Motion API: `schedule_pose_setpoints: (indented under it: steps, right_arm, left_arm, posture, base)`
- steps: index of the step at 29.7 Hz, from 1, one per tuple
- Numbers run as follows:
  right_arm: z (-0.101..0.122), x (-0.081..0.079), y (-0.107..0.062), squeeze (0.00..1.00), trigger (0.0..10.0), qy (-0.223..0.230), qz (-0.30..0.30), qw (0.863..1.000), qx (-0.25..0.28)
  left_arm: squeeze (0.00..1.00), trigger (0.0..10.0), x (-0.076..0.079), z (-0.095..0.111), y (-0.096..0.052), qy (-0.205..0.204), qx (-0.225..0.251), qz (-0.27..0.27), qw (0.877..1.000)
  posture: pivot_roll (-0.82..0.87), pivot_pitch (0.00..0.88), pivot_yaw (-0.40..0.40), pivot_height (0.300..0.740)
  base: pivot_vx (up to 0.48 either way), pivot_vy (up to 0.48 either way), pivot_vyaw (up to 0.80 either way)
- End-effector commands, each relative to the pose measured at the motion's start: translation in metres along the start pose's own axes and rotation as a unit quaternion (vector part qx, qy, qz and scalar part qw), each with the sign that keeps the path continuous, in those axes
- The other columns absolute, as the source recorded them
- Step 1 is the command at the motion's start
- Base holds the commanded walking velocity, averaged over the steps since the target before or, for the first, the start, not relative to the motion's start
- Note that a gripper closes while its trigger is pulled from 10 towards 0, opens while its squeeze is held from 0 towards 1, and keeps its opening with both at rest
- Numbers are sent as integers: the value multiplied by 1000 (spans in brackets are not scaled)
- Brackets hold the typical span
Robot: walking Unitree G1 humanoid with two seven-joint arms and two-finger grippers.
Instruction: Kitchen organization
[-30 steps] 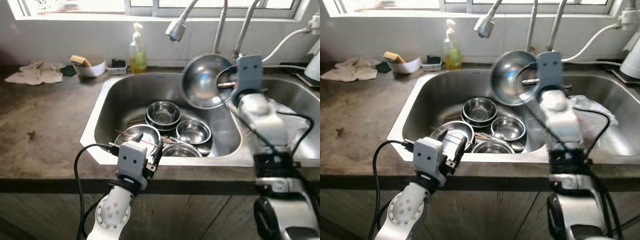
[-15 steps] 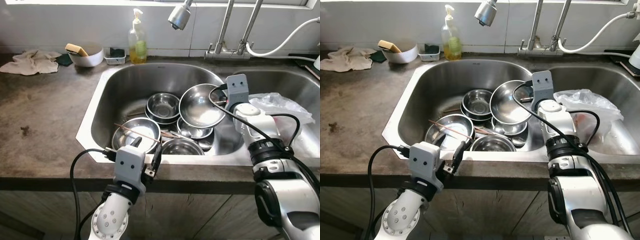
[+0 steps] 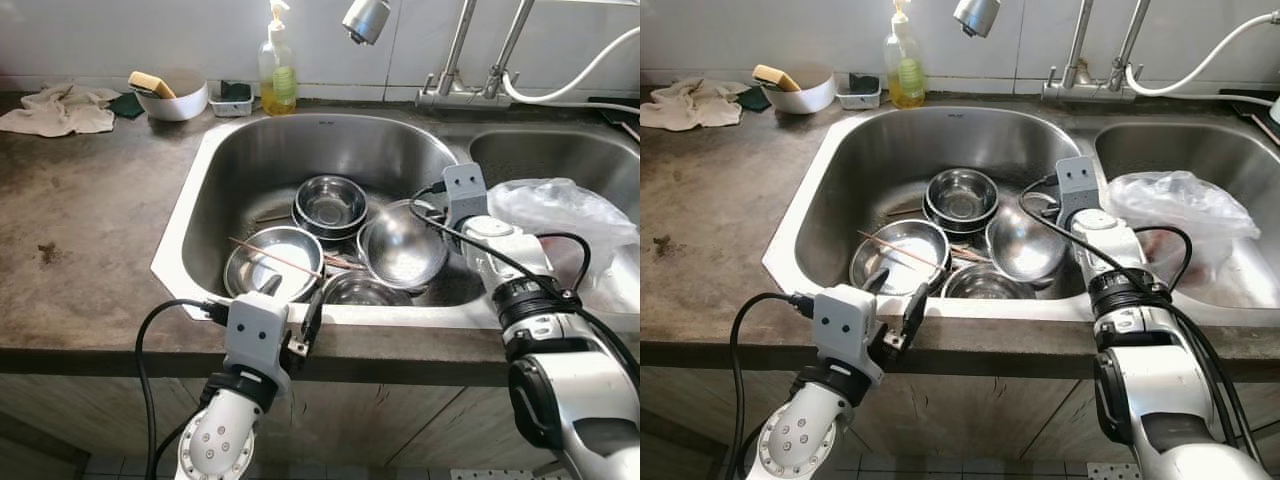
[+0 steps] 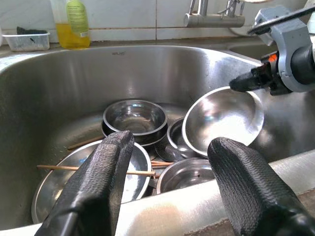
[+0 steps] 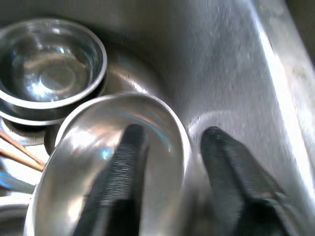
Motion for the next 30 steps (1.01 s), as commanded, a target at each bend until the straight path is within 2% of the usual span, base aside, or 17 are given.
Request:
schedule_pose_setpoints:
  steps: [1,2,3,4,7,11,13,16,17,18,21,26,28,30]
  right_arm:
    - [27,1,-3,1000,10000,-5,1,999,47]
    - [27,1,-3,1000,10000,-5,1,999,47]
    - [44,0,-8,0,10000,-13,-8,996,86]
    - [44,0,-8,0,10000,-13,-8,996,86]
    - [77,1,-22,0,10000,-33,-35,986,161]
    - [88,2,-30,0,10000,-37,-44,981,187]
    - [99,-3,-47,0,10000,-52,-53,971,228]
    - [99,-4,-52,0,10000,-55,-57,968,237]
    - [100,-5,-63,0,10000,-51,-62,962,259]
    - [100,-5,-63,0,10000,-51,-62,962,259]
    - [105,-8,-82,0,10000,-41,-66,951,301]
    - [109,-24,-118,0,10000,-45,-48,927,370]
    - [106,-29,-130,0,10000,-44,-42,921,385]
    - [96,-34,-141,0,10000,-26,-33,921,386]
  left_arm:
    - [0,10000,2,-3,-1,-2,-8,-2,1000]
    - [0,10000,2,-3,-1,-2,-8,-2,1000]
    - [0,10000,2,-4,0,-2,-9,-2,1000]
    - [0,10000,2,-4,0,-2,-9,-2,1000]
    - [0,10000,0,-3,4,2,-5,-1,1000]
    - [0,10000,-1,-2,5,2,-3,-1,1000]
    - [0,10000,-1,-1,9,4,0,-4,1000]
    - [0,10000,-1,-1,10,4,2,-4,1000]
    - [0,10000,-2,-1,12,6,5,-4,1000]
    - [0,10000,-2,-1,12,6,5,-4,1000]
    - [0,10000,-3,1,16,7,10,-5,1000]
    - [0,10000,-5,1,20,11,15,-4,1000]
    - [0,10000,-6,1,21,11,18,-5,1000]
    - [0,10000,-6,3,22,12,21,-4,1000]
  posture:
    - [185,194,-53,740]
    - [185,194,-53,740]
    - [184,186,-53,740]
    - [184,186,-53,740]
    - [185,176,-47,740]
    - [182,169,-43,740]
    - [177,154,-39,740]
    - [174,150,-32,740]
    - [173,140,-34,740]
    - [173,140,-34,740]
    - [169,131,-31,740]
    - [162,116,-26,740]
    - [157,105,-23,740]
    - [154,101,-25,740]
  base:
    - [0,0,0]
    - [0,0,0]
    - [0,0,0]
    - [0,0,0]
    - [0,0,0]
    - [0,0,0]
    - [0,0,0]
    - [0,0,0]
    - [0,0,0]
    - [0,0,0]
    - [0,0,0]
    - [0,0,0]
    - [0,0,0]
    - [0,0,0]
Point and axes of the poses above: a point about 5 cm out from each wrist's last joint towards the gripper, its own y axis pointing out of the wrist towards the gripper, its own z axis along the axis of the wrist's last joint, x = y × z, the point moved 6 cm from there along y, pointing out of the wrist towards the gripper, and after that the axes turned 4 degrees about -y, right-handed, at the moved point
